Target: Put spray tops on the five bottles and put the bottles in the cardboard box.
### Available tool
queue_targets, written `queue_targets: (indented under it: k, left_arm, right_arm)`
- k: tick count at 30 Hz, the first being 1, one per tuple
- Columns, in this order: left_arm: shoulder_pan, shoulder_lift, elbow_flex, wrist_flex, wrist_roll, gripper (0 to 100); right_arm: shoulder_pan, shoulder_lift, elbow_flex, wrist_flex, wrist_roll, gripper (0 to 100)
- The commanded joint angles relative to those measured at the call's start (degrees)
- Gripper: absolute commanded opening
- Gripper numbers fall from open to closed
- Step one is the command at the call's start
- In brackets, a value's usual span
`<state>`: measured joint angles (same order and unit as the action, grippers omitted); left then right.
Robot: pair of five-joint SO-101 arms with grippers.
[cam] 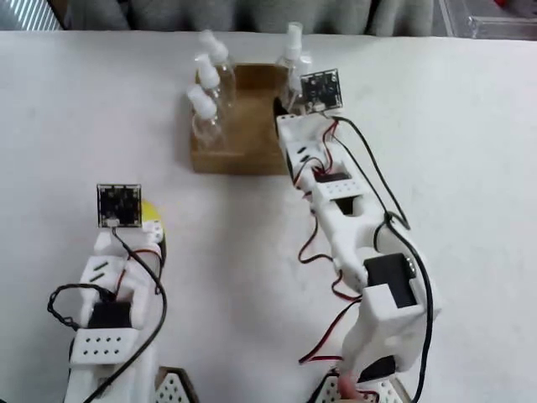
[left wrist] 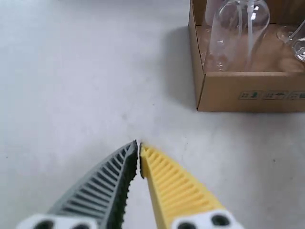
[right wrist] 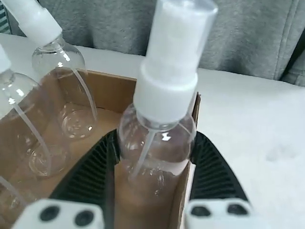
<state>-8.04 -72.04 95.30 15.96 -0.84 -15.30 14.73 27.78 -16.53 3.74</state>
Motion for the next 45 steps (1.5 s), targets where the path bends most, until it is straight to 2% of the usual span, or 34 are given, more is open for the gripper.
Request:
queue_targets:
  k: [1, 12, 16, 29, 45]
  left_arm:
    - [-0.1, -0.3, -0.4, -1.5, -0.6, 2]
    - [-0.1, -0.3, -0.4, -1.5, -0.6, 2]
    - [-0.1, -0.3, -0.4, -1.5, -0.6, 2]
    - [-0.1, -0.3, -0.4, -1.5, -0.6, 2]
    - [-0.1, -0.3, -0.4, -1.5, -0.6, 2]
  right_arm:
    - [0.4, -0.5, -2.8, -1.6, 0.7, 1.5]
    - [0.2, -0.5, -2.9, -1.6, 1.0, 1.5]
    - [0.1, -0.5, -2.9, -1.7, 6.6, 1.6]
    - [0.0, 8.7, -8.1, -1.6, 6.0, 1.6]
    - [0.1, 8.1, -8.4, -1.5, 6.1, 1.9]
